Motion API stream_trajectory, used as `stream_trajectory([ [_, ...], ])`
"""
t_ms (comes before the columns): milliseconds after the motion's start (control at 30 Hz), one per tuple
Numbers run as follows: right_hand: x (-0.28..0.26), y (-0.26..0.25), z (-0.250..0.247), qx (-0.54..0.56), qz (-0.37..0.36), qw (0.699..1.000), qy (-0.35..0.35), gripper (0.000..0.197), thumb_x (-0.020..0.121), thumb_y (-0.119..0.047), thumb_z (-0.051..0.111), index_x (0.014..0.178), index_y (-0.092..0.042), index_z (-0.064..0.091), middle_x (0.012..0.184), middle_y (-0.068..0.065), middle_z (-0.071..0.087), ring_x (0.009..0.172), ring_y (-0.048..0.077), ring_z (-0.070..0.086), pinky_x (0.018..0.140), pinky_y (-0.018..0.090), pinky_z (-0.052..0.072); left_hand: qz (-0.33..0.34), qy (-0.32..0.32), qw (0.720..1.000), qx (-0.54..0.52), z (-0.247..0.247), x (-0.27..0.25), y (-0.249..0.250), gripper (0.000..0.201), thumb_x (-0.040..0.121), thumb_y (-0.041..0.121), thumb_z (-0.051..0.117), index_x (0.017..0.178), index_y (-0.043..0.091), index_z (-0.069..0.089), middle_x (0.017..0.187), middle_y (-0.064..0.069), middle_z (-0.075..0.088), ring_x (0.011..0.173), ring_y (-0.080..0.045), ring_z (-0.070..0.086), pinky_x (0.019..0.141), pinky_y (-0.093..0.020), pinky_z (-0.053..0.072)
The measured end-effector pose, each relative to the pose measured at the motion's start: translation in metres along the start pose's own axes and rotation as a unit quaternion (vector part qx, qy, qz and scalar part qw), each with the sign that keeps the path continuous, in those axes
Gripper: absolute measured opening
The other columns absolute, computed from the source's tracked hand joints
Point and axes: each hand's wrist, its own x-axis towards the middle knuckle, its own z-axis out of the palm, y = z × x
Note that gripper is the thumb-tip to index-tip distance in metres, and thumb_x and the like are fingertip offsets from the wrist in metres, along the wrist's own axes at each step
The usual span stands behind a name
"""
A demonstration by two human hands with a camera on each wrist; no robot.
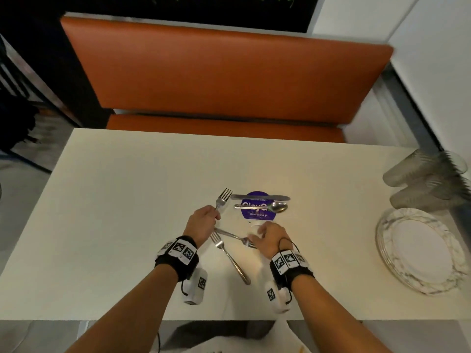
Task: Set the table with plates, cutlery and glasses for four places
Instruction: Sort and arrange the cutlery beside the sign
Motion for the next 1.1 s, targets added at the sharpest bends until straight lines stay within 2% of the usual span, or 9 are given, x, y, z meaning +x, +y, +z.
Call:
stream_trajectory([
  [100,-0.009,-0.002,0.013,-0.059,0.024,0.998,-0.003,0.047,0.08,-0.062,0.072,0.099,-0.02,0.066,0.099,0.0,0.067,0.09,0.021,0.065,0.078,0.032,0.054,0.01,-0.011,1.0,0.003,-0.006,0.002,-0.007,0.032,0.098,0.023,0.045,0.077,0.017,0.069,0.072,0.001,0.056,0.066,-0.018,0.048,0.063,-0.031,0.037],
  [233,-0.01,-0.001,0.013,-0.014,0.043,0.999,0.02,0.021,0.092,-0.032,0.07,0.101,-0.013,0.072,0.103,0.004,0.072,0.095,0.022,0.066,0.086,0.031,0.055,0.02,-0.026,0.999,0.013,-0.008,0.006,-0.006,0.033,0.098,0.017,0.046,0.081,0.018,0.073,0.071,0.004,0.057,0.067,-0.016,0.05,0.066,-0.03,0.038],
  [333,-0.011,0.004,-0.003,0.066,0.028,0.994,0.08,0.007,0.093,-0.023,0.065,0.09,-0.018,0.068,0.096,0.001,0.07,0.087,0.018,0.064,0.071,0.022,0.05,0.057,-0.031,0.997,0.04,-0.006,0.008,0.002,0.033,0.1,0.015,0.045,0.085,0.02,0.074,0.073,0.002,0.062,0.066,-0.017,0.054,0.064,-0.027,0.043],
  [533,-0.027,-0.002,-0.058,0.202,-0.079,0.953,0.213,0.013,0.094,-0.015,0.068,0.085,-0.024,0.064,0.079,-0.008,0.065,0.07,0.006,0.058,0.057,0.004,0.041,0.129,-0.047,0.989,0.057,0.008,0.01,0.026,0.028,0.106,0.013,0.045,0.095,0.012,0.071,0.087,-0.003,0.075,0.075,-0.015,0.068,0.057,-0.013,0.046],
  [633,-0.037,-0.016,-0.081,0.202,-0.156,0.936,0.244,0.008,0.095,-0.012,0.066,0.091,-0.019,0.068,0.082,-0.006,0.067,0.073,-0.003,0.057,0.063,0.003,0.042,0.156,-0.058,0.984,0.055,0.019,0.008,0.036,0.029,0.105,0.01,0.046,0.094,0.009,0.073,0.088,-0.004,0.077,0.08,-0.016,0.072,0.064,-0.01,0.049],
  [800,-0.036,-0.03,-0.101,0.136,-0.243,0.925,0.26,0.009,0.097,-0.011,0.061,0.097,-0.014,0.07,0.093,-0.004,0.068,0.083,0.001,0.059,0.074,0.003,0.041,0.175,-0.05,0.98,0.074,0.039,0.003,0.047,0.03,0.103,0.009,0.046,0.093,0.013,0.074,0.082,0.0,0.075,0.08,-0.014,0.071,0.065,-0.003,0.045],
  [900,-0.034,-0.035,-0.103,0.13,-0.249,0.921,0.269,0.009,0.098,-0.014,0.062,0.098,-0.014,0.071,0.093,-0.003,0.069,0.083,0.008,0.062,0.075,0.006,0.043,0.168,-0.06,0.981,0.079,0.044,0.0,0.047,0.03,0.103,0.012,0.047,0.092,0.019,0.074,0.08,0.001,0.076,0.079,-0.017,0.073,0.074,-0.018,0.052],
  [967,-0.033,-0.037,-0.099,0.154,-0.244,0.916,0.28,0.007,0.097,-0.015,0.065,0.097,-0.015,0.072,0.089,-0.005,0.07,0.08,0.007,0.064,0.073,0.007,0.047,0.15,-0.103,0.981,0.062,0.047,-0.005,0.047,0.029,0.104,0.014,0.046,0.096,0.017,0.074,0.078,-0.003,0.077,0.072,-0.024,0.074,0.069,-0.034,0.056],
  [1100,-0.03,-0.039,-0.09,0.175,-0.234,0.91,0.294,0.005,0.094,-0.014,0.068,0.095,-0.016,0.072,0.085,-0.006,0.07,0.077,0.009,0.066,0.069,0.012,0.052,0.108,-0.188,0.976,-0.029,0.051,-0.018,0.052,0.029,0.105,0.008,0.043,0.101,0.006,0.072,0.077,-0.015,0.072,0.061,-0.03,0.068,0.056,-0.036,0.051],
])
